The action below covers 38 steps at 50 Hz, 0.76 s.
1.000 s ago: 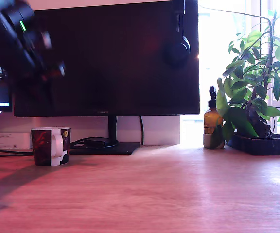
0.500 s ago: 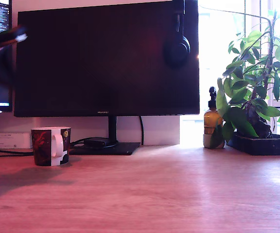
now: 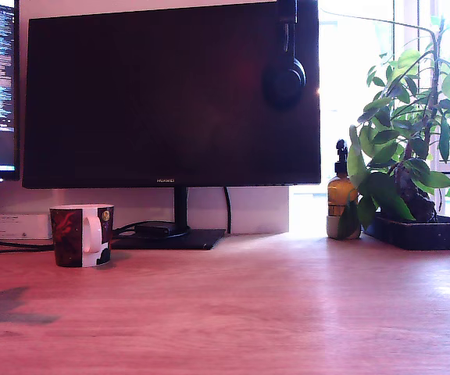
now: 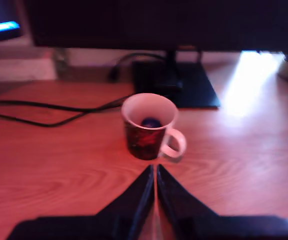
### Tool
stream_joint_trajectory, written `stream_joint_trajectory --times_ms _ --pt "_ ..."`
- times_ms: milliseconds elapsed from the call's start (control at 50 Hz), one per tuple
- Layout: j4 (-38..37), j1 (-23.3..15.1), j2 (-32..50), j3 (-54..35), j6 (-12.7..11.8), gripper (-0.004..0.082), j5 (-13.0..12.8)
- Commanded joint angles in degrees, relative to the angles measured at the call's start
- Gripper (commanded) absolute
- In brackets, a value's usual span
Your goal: Pick up the coffee capsules from the table one by one and drop them inside the nearest coffee cup
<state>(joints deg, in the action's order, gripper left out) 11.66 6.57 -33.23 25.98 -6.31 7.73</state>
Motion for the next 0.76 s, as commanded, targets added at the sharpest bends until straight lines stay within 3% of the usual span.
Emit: stream_joint_trajectory --times_ms 0,20,260,280,400,500,520,740 --pt "-1.1 -0.2 3.2 -2.1 -0.5 -0.0024 -0.9" --pt "-1.0 -0.2 4.4 -2.5 -2.9 -0.0024 -1.3" --pt "2.8 -0.2 16.2 -6.2 -2.9 -0.0024 -2.3" --pt "3.2 -0.2 17.0 -6.4 -4.2 -0.0024 -2.3" --pt "5.3 -0.2 21.4 -6.6 -4.2 -0.0024 -2.6" --pt "5.5 -0.1 23.8 -6.6 -4.2 -0.0024 -2.6" --pt "5.6 -0.1 24.2 -6.6 -5.3 -0.0024 -2.4" --pt "10.4 -0.1 26.3 -6.6 -5.3 -0.0024 -2.2"
